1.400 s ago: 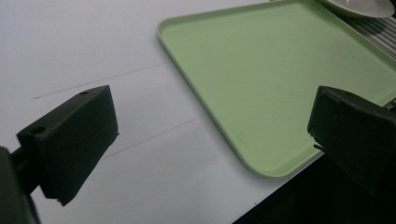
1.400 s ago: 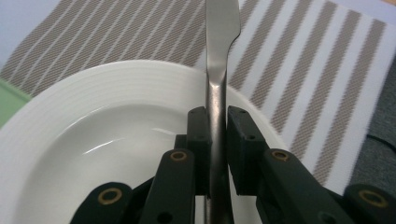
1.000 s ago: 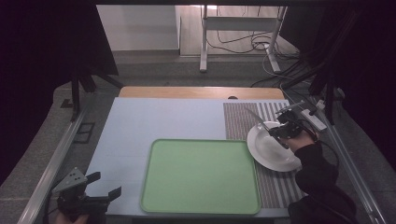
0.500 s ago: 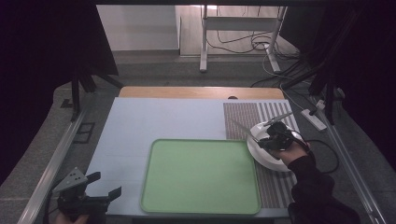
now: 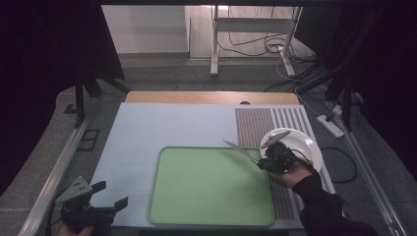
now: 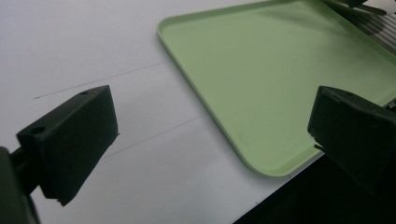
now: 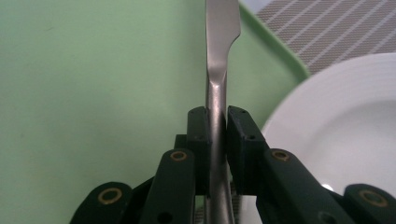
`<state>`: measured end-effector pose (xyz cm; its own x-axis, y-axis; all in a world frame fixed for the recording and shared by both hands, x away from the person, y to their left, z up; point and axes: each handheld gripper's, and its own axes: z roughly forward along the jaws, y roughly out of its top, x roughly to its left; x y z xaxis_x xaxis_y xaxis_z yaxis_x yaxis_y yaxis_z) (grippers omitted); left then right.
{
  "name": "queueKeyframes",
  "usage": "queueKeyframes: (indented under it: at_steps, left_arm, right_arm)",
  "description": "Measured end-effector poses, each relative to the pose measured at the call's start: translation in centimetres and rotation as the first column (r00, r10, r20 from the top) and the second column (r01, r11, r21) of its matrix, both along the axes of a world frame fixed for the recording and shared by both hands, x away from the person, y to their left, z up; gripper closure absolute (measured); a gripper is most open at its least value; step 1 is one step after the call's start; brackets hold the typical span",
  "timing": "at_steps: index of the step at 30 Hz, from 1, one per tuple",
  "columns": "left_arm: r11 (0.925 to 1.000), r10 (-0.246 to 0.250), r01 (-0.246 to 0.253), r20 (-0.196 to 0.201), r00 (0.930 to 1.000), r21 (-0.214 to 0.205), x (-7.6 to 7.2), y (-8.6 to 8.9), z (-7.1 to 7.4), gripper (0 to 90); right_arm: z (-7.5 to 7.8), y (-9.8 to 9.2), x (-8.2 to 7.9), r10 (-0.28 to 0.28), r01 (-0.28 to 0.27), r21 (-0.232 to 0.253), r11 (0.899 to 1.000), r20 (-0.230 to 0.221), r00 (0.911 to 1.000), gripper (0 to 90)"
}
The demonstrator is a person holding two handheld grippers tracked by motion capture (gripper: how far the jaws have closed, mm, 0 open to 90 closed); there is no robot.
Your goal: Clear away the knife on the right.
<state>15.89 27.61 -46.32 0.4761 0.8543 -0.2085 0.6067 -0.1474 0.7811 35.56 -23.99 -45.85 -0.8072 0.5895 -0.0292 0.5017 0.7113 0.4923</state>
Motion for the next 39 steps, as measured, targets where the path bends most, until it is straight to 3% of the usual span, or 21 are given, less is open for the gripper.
queueKeyframes:
  at_steps: [14, 23, 24, 26, 28, 29, 32, 33, 34, 36, 38, 39]
  left_arm:
    - [1.0000, 0.001, -0.001, -0.001, 1.0000, 0.002, 0.0, 0.0, 0.0, 1.6]
    - [1.0000, 0.002, -0.002, -0.002, 1.0000, 0.002, 0.0, 0.0, 0.0, 1.6]
    - [1.0000, 0.001, -0.001, -0.002, 1.0000, 0.002, 0.0, 0.0, 0.0, 1.6]
    - [1.0000, 0.001, -0.001, -0.002, 1.0000, 0.004, 0.0, 0.0, 0.0, 1.6]
    - [1.0000, 0.001, -0.001, -0.002, 1.0000, 0.003, 0.0, 0.0, 0.0, 1.6]
    - [1.0000, 0.001, -0.001, -0.002, 1.0000, 0.003, 0.0, 0.0, 0.0, 1.6]
    - [1.0000, 0.000, 0.000, -0.003, 1.0000, 0.004, 0.0, 0.0, 0.0, 1.6]
    - [1.0000, 0.000, 0.000, -0.002, 1.0000, 0.004, 0.1, 0.0, 0.0, 1.6]
    - [1.0000, 0.000, 0.000, -0.003, 1.0000, 0.004, 0.1, 0.0, 0.0, 1.6]
    - [1.0000, 0.000, 0.000, -0.003, 1.0000, 0.005, 0.1, -0.1, 0.0, 1.6]
    - [1.0000, 0.001, -0.001, -0.005, 1.0000, 0.005, 0.1, -0.1, 0.0, 1.6]
    - [1.0000, 0.001, -0.001, -0.005, 1.0000, 0.005, 0.1, -0.1, 0.0, 1.6]
  right_arm:
    - [-1.5, 3.1, -3.5, 0.106, -0.108, -0.041, 0.993, -0.048, 0.9932, 80.5]
    - [-2.4, 4.4, -4.7, 0.150, -0.158, -0.087, 0.984, -0.089, 0.9847, 80.4]
    - [-2.8, 4.7, -4.8, 0.163, -0.176, -0.112, 0.978, -0.115, 0.9799, 80.3]
    - [-2.9, 4.8, -4.9, 0.177, -0.190, -0.120, 0.974, -0.114, 0.9776, 80.1]
    - [-3.0, 4.8, -4.8, 0.181, -0.195, -0.116, 0.974, -0.125, 0.9756, 79.5]
    - [-3.2, 4.8, -4.7, 0.190, -0.207, -0.097, 0.974, -0.156, 0.9692, 78.5]
    - [-2.8, 4.7, -4.7, 0.187, -0.197, -0.074, 0.978, -0.129, 0.9740, 75.6]
    - [-2.2, 4.6, -4.4, 0.184, -0.188, -0.018, 0.982, -0.133, 0.9739, 77.7]
    - [-2.0, 4.7, -4.3, 0.188, -0.189, 0.003, 0.982, -0.134, 0.9730, 82.8]
    - [-1.7, 5.2, -4.3, 0.211, -0.210, 0.020, 0.978, -0.128, 0.9692, 90.0]
    - [-1.7, 6.3, -4.3, 0.245, -0.244, 0.027, 0.969, -0.139, 0.9594, 90.0]
    - [-1.7, 6.3, -4.3, 0.245, -0.244, 0.027, 0.969, -0.139, 0.9594, 90.0]
